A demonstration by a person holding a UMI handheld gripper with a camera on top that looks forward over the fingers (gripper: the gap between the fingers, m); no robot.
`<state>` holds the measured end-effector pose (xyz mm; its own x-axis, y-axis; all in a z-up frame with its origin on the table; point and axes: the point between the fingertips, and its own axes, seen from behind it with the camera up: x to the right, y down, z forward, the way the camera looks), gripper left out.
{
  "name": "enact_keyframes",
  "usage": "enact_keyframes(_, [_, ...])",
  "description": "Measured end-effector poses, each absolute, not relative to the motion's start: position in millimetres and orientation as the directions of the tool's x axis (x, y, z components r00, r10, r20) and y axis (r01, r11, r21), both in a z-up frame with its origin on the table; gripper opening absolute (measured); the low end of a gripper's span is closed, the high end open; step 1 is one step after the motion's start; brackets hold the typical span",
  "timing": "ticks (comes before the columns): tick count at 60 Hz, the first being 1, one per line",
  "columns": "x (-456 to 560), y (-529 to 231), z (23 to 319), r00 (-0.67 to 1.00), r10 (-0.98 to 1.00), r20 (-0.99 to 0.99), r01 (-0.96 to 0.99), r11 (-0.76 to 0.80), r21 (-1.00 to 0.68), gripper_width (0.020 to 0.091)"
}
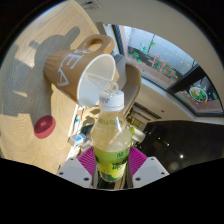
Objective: Pour water
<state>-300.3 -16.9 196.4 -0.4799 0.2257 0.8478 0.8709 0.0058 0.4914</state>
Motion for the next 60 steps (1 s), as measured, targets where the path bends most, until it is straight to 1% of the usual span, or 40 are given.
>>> enact_keyframes(4, [-298,-19,197,-0.433,0.242,0.869,0.895,-0.002,0.446,0.0396])
enact_keyframes(7, [-298,-23,199,-0.357,0.261,0.897,0.928,-0.005,0.371,0.0402])
enact_keyframes(11, [-298,-28,208,-0.208,0.283,0.936,0.975,-0.016,0.221,0.0401])
enact_keyframes(16, [-296,-34,218,0.034,0.298,0.954,0.999,-0.038,-0.024,0.0402])
enact_keyframes(23, [-288,-44,240,0.377,0.340,0.862,0.924,-0.080,-0.373,0.0406])
enact_keyframes(30, [-276,-45,240,0.620,0.366,0.694,0.774,-0.139,-0.618,0.0405])
enact_keyframes(36, [-271,-44,213,0.775,0.393,0.495,0.604,-0.232,-0.762,0.0403])
enact_keyframes(44, [-271,-41,169,0.890,0.398,0.224,0.375,-0.355,-0.856,0.0403])
enact_keyframes(49, [-266,-38,142,0.912,0.386,0.138,0.298,-0.394,-0.869,0.0403])
enact_keyframes(55, [-262,-34,109,0.928,0.364,0.082,0.244,-0.426,-0.871,0.0405])
enact_keyframes(60, [-260,-31,88,0.937,0.348,0.032,0.199,-0.455,-0.868,0.0404])
